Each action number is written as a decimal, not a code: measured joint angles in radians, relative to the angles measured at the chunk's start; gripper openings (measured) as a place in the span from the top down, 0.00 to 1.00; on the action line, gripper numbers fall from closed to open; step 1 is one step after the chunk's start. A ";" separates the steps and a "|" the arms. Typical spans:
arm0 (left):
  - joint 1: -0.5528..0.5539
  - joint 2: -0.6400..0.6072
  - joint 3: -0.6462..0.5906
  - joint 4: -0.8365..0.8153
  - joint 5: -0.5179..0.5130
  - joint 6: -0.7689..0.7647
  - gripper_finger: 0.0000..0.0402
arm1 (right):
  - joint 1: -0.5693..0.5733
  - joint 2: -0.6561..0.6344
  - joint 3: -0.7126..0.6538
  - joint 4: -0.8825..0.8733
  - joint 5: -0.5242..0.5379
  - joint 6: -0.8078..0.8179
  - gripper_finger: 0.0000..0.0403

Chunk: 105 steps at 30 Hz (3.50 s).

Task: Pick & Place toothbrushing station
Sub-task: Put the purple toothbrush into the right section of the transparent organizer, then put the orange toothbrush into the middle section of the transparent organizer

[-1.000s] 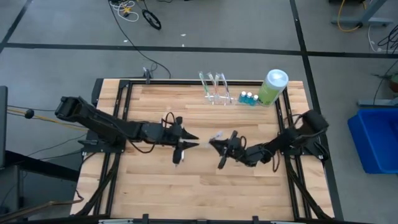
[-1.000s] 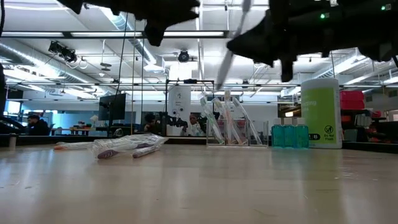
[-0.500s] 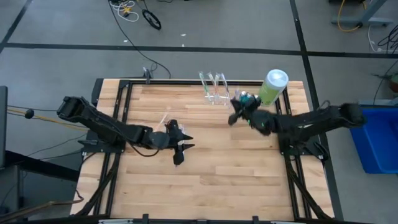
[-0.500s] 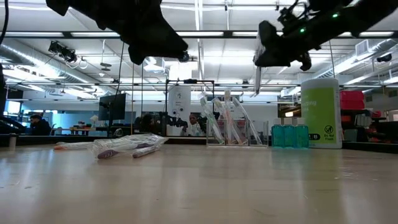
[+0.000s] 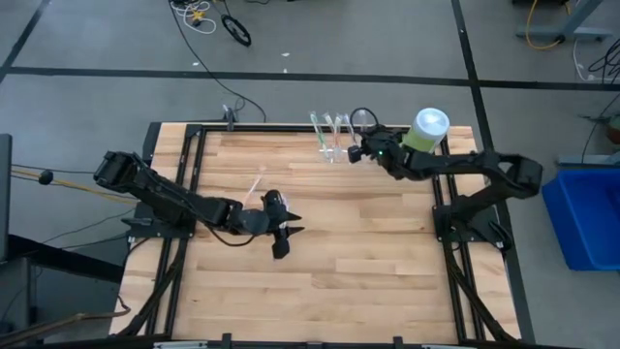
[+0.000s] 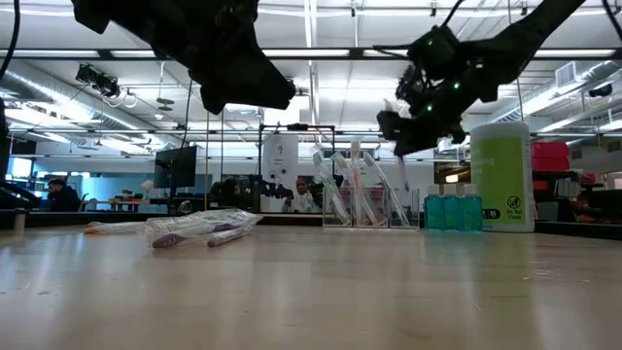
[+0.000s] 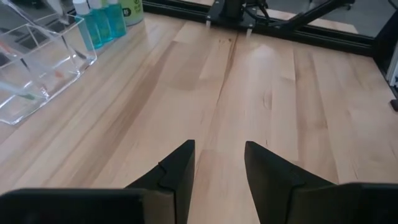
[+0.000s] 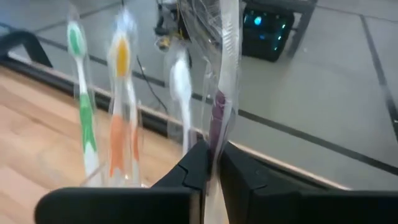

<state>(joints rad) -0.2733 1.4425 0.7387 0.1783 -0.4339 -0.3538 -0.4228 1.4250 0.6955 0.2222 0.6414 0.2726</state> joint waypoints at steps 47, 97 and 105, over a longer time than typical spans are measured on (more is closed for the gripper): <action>-0.004 -0.001 0.000 -0.001 -0.022 -0.006 0.66 | 0.406 -0.106 0.026 0.006 -0.152 0.066 0.69; 0.278 -0.157 -0.375 -0.429 -0.181 -0.391 0.49 | 0.751 0.508 0.100 0.644 -0.406 0.026 0.87; 0.365 -0.159 -0.509 -0.118 -0.108 -0.394 0.49 | 0.751 0.508 0.100 0.644 -0.406 0.027 0.88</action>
<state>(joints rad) 0.0921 1.2832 0.2299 0.0605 -0.5417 -0.7478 0.3286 1.9331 0.7956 0.8658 0.2356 0.2993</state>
